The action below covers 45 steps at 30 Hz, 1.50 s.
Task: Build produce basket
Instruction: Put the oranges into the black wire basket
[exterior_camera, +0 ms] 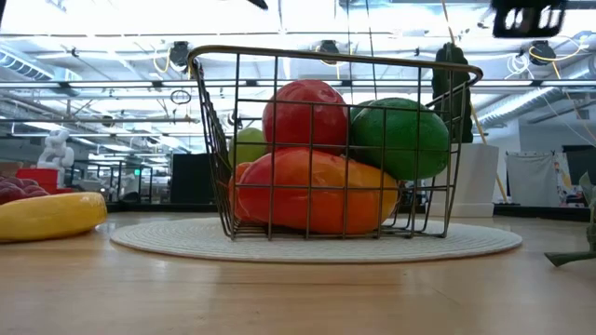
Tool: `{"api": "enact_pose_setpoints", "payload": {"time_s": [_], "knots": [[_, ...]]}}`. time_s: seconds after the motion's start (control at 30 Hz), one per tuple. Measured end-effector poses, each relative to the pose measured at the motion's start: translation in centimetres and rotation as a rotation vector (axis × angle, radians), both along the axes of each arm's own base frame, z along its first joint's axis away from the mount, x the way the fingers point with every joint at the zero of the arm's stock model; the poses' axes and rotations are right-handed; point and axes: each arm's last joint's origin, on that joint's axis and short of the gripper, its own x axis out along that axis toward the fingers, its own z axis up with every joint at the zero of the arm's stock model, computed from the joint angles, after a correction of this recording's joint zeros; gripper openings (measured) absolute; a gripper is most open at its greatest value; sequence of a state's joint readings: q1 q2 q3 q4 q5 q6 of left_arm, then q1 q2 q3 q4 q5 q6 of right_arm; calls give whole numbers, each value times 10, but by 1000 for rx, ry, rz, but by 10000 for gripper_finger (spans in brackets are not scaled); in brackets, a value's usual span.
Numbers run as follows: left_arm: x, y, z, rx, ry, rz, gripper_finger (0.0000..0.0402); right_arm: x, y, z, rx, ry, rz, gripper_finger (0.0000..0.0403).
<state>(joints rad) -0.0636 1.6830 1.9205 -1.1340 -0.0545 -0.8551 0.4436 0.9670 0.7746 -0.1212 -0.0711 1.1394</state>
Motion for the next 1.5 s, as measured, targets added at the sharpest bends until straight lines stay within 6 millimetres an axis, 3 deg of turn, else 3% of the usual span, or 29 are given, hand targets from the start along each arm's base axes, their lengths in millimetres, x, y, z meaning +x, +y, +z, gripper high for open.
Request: {"api": "enact_pose_setpoints", "payload": {"time_s": [0.37, 0.67, 0.8, 1.13, 1.3, 1.5], "knots": [[-9, -70, -6, 65, 22, -113, 261, 4, 57, -38, 40, 223, 130, 212], [-27, -110, -6, 52, 24, -114, 226, 10, 72, -65, -175, 219, 243, 212], [-35, -125, -5, 74, 16, -146, 213, 14, 75, -78, -314, 183, 308, 237], [-38, -129, -6, 49, 19, -79, 191, 11, 72, -101, -588, 225, 459, 348], [-35, -123, -6, 25, 19, -33, 195, 8, 67, -106, -726, 210, 495, 358], [-32, -117, -6, 20, 22, -16, 195, 3, 63, -122, -717, 144, 512, 359]]}}
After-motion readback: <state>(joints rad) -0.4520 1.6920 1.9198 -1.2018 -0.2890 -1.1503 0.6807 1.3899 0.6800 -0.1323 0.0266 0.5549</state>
